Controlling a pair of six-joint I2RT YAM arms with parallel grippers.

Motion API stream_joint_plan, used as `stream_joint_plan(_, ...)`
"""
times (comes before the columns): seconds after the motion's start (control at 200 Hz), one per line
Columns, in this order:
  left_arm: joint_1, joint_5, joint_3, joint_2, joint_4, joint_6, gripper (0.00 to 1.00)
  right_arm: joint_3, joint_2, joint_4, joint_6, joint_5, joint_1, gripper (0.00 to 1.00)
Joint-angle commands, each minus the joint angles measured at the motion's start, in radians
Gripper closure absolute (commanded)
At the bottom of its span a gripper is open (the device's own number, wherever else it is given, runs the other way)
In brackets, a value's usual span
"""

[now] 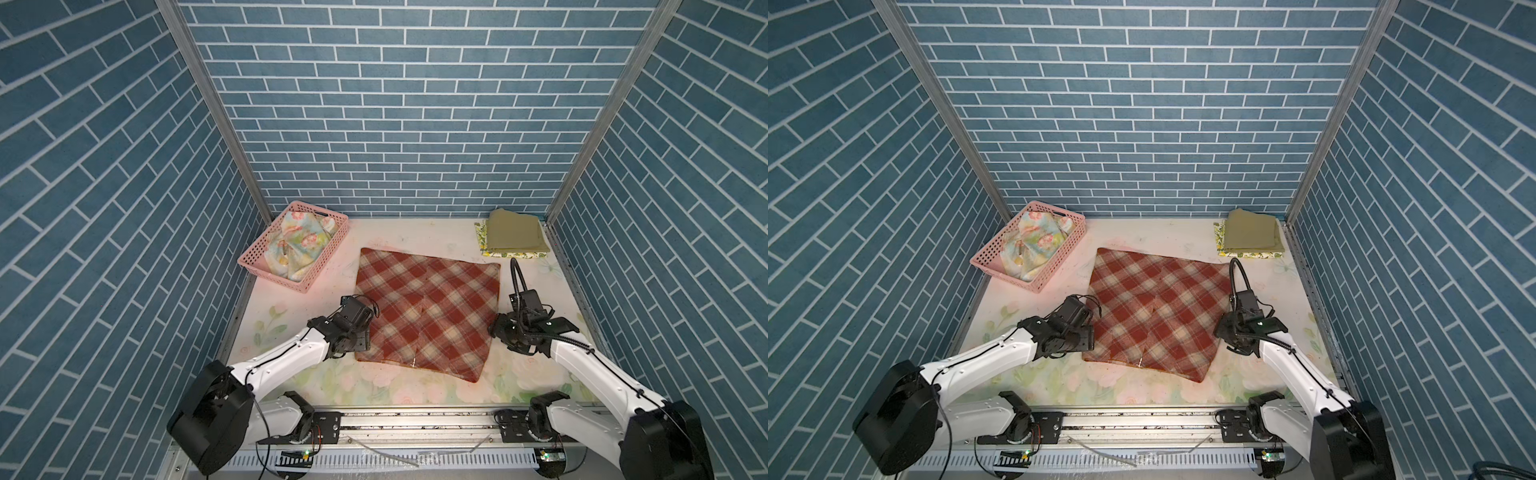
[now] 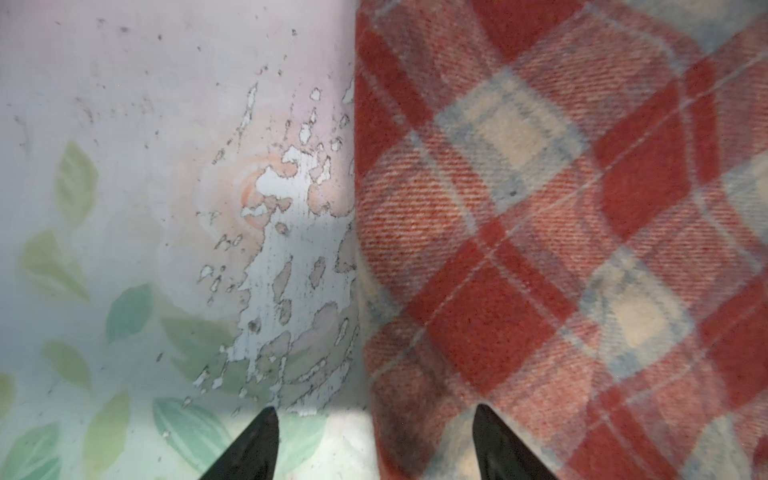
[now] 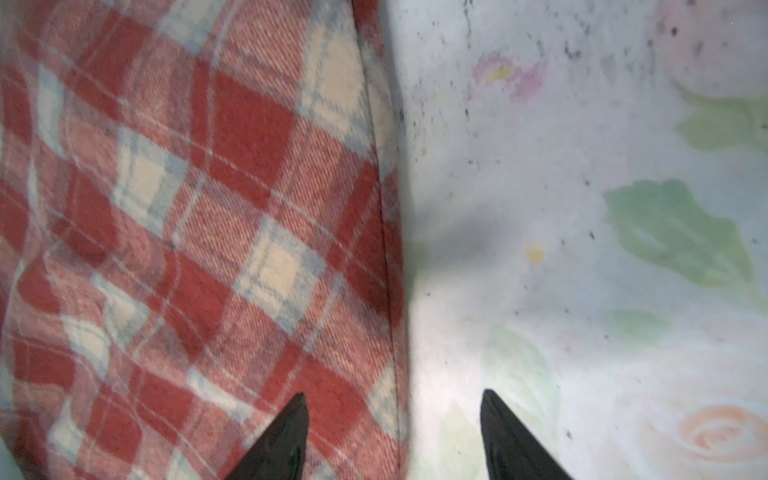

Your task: Fold and stack the skirts

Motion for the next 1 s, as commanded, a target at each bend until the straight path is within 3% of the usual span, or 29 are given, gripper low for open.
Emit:
stream_joint_plan(0.0,0.013,0.018,0.025,0.055,0.013,0.026,0.23,0.032,0.095,0.1,-0.028,-0.089,-0.035,0.34)
stream_joint_plan(0.17,0.032,0.051,0.029,0.138,0.055,0.035,0.23,0.034,0.223,0.214,-0.017,-0.12,-0.051,0.4)
stream_joint_plan(0.24,0.042,0.06,0.025,0.154,0.067,0.037,0.23,0.033,0.256,0.237,-0.017,-0.107,-0.054,0.47)
stream_joint_plan(0.325,0.058,0.074,0.014,0.172,0.093,0.042,0.23,0.021,0.279,0.297,-0.014,-0.118,-0.056,0.65)
stream_joint_plan(0.4,0.068,0.085,0.011,0.196,0.111,0.043,0.23,0.038,0.281,0.302,-0.018,-0.106,-0.056,1.0)
stream_joint_plan(0.695,0.077,0.108,-0.021,0.247,0.177,0.037,0.25,0.264,0.187,0.077,-0.062,0.031,0.014,1.0)
stream_joint_plan(0.995,0.102,0.144,-0.065,0.192,0.213,0.033,0.31,0.596,0.368,0.036,-0.03,0.076,0.248,1.0)
